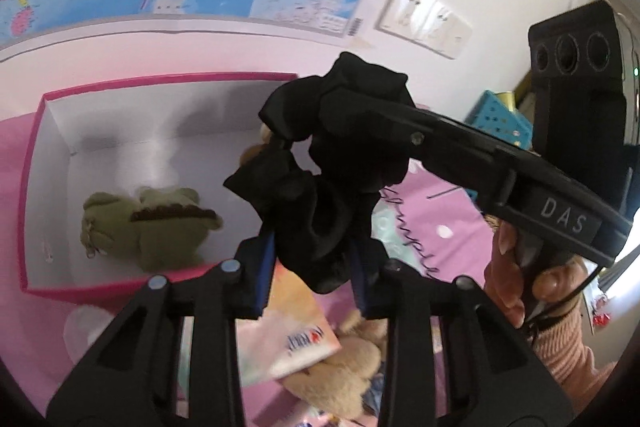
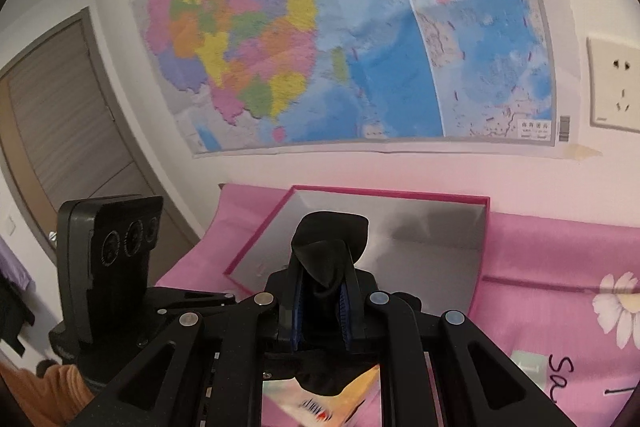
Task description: Organize soft objects
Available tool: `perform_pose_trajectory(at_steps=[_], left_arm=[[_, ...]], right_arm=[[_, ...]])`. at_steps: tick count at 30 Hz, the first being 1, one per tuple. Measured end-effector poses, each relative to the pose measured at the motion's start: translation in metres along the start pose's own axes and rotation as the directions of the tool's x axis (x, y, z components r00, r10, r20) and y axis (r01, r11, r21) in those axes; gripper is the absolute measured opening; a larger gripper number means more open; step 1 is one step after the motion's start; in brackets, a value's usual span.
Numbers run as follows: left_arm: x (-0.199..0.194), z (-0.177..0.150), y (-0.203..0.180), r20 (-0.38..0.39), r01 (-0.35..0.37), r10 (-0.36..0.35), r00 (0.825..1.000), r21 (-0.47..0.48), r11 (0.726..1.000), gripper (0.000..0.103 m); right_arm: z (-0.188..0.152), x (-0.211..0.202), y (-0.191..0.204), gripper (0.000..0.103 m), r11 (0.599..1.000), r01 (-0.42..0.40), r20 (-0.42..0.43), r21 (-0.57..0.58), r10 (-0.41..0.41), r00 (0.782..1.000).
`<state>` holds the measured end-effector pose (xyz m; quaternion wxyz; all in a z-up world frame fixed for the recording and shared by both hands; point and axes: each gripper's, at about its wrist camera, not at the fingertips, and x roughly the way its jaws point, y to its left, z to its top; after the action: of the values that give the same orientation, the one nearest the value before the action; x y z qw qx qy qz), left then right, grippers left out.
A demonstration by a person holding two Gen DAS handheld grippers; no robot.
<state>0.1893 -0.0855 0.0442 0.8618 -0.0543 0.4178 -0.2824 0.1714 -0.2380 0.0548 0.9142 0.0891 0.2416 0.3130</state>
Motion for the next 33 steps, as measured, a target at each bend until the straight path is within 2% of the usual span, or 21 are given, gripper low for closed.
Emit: perform_pose_trajectory(at_steps=[9,12,17,20,24,28,33], left_arm=[[0.031,0.023,0.014,-0.045,-0.103,0.101,0.994,-0.037,0.994,0.034],[0.036,0.025,0.017,-0.05,-0.142,0.139,0.989,-0.05,0.989,0.035],[0.04,0.024,0.016,-0.045,-0.192,0.19,0.981,-0.042,0.98,0.041],[0.03,0.016,0.014,-0.024,-0.197,0.196,0.98,-0.025,0.98,0.043],[0.013,0.008,0.009,0.019,-0.169,0.169,0.985,-0.008,0.986,0.046],[-0.012,-0.006,-0.001,0.065,-0.135,0.133,0.989,0.033,0.99,0.053],[-0.038,-0.031,-0.016,0.092,-0.092,0.084,0.992,0.092,0.991,0.054]], right_arm=[[0.01,0.04,-0.027,0.015,0.997,0.052,-0.032,0.052,-0.05,0.998],[0.008,0.049,-0.03,0.018,0.994,0.105,-0.045,0.041,-0.103,0.994],[-0.001,0.068,-0.037,0.041,0.976,0.216,-0.117,0.011,-0.214,0.97],[-0.004,0.066,-0.04,0.042,0.964,0.267,-0.124,-0.001,-0.265,0.956],[-0.008,0.047,-0.037,0.045,0.972,0.234,-0.106,0.009,-0.232,0.967],[-0.017,0.017,-0.026,0.053,0.982,0.188,-0.077,0.0,-0.187,0.979],[-0.04,-0.03,-0.011,0.055,0.992,0.127,-0.05,-0.007,-0.128,0.991]])
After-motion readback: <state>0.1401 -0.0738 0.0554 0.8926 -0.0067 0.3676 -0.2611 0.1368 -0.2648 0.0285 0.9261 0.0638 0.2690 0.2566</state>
